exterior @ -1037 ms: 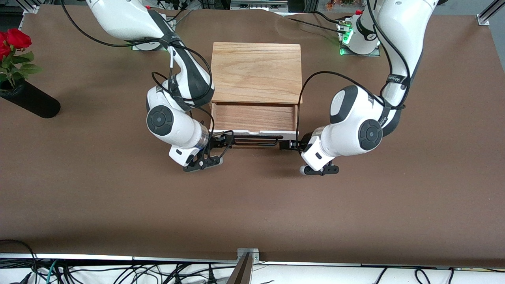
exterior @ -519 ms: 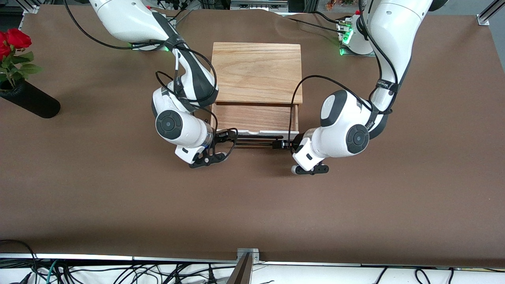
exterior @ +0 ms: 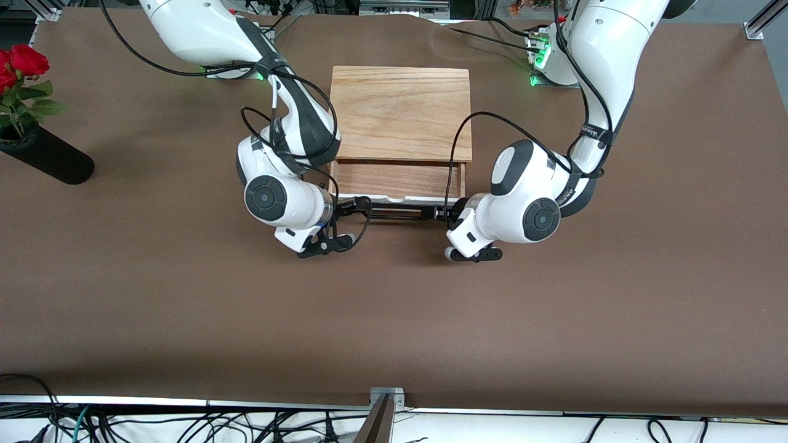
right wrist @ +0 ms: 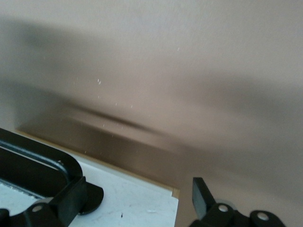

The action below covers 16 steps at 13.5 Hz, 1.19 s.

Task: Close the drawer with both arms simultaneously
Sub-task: 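Push the white drawer front into the cabinet with both grippers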

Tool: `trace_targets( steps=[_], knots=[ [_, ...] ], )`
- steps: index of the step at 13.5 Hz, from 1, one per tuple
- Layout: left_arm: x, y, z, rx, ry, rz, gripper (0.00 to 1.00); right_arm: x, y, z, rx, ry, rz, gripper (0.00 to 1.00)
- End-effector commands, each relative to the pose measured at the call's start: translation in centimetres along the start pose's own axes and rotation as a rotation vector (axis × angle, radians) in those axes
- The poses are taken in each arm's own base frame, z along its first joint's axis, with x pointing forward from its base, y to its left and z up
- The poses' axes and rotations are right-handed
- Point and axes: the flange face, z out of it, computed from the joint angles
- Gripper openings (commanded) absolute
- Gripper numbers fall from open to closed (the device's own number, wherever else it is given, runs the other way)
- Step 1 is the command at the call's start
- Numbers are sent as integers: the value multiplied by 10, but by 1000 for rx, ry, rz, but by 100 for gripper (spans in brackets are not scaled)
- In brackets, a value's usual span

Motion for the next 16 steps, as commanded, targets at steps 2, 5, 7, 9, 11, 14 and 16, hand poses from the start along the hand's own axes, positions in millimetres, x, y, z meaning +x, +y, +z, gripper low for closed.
trace_targets(
  steps=[2,5,7,9,11,14,16],
  knots=[
    [-21,-5,-2,18,-136,47,100,-15,-19,4,12,-73,-17,100],
    [-29,-11,15,38,-195,70,100,-25,-24,12,2,-138,-28,100],
    [-42,-1,28,45,-243,93,100,-31,-23,16,-9,-194,-29,100],
    [-49,-3,37,63,-286,96,100,-37,-22,19,-19,-240,-30,100],
    [-57,1,43,78,-322,105,100,-42,-21,21,-28,-279,-29,100],
    [-61,0,42,87,-349,105,100,-52,-18,26,-43,-359,-37,100],
    [-57,-4,35,81,-342,97,100,-56,-16,28,-50,-398,-37,100]
  ],
)
